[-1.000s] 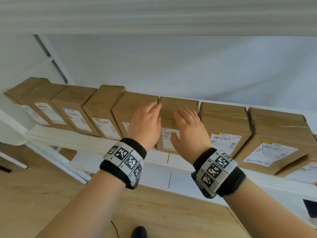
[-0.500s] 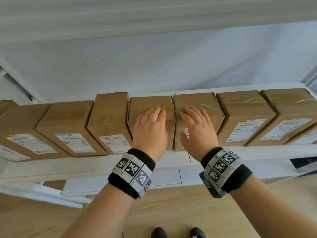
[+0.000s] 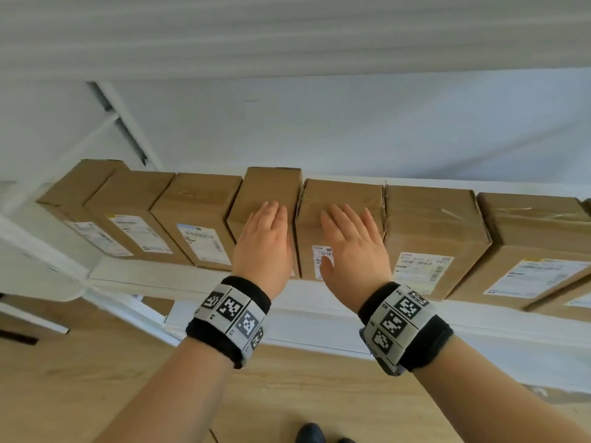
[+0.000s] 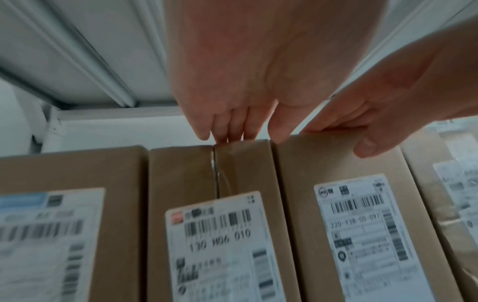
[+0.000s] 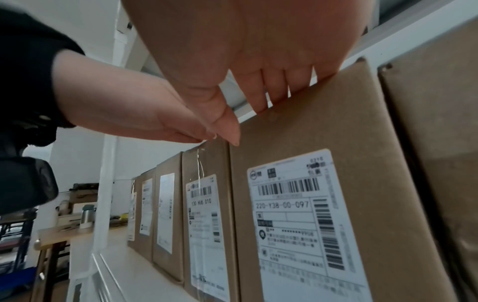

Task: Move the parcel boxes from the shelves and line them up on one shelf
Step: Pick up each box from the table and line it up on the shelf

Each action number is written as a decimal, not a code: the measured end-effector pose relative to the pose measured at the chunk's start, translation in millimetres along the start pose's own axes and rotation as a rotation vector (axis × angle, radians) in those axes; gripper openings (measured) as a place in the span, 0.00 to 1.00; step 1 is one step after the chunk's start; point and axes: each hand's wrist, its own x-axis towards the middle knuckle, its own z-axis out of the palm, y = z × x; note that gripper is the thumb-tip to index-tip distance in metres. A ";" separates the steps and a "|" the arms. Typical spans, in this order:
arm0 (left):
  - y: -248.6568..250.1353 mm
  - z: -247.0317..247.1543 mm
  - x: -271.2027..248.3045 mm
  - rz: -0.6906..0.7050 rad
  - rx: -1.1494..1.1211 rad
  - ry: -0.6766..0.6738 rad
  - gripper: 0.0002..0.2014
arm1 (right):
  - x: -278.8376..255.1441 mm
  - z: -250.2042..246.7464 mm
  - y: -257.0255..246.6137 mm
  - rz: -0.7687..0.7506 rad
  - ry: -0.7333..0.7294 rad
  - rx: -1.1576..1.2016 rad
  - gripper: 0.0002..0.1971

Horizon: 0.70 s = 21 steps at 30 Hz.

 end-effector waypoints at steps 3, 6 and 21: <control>-1.8 5.0 -4.0 0.000 0.020 -0.009 0.29 | -0.9 2.3 0.1 0.009 0.029 -0.021 0.32; -1.0 4.5 -3.3 -0.009 0.022 -0.006 0.29 | -1.7 3.5 0.3 0.011 0.057 -0.023 0.32; -100.7 -40.4 6.8 0.013 -0.096 0.054 0.23 | 44.7 29.2 -95.3 -0.074 0.006 0.128 0.35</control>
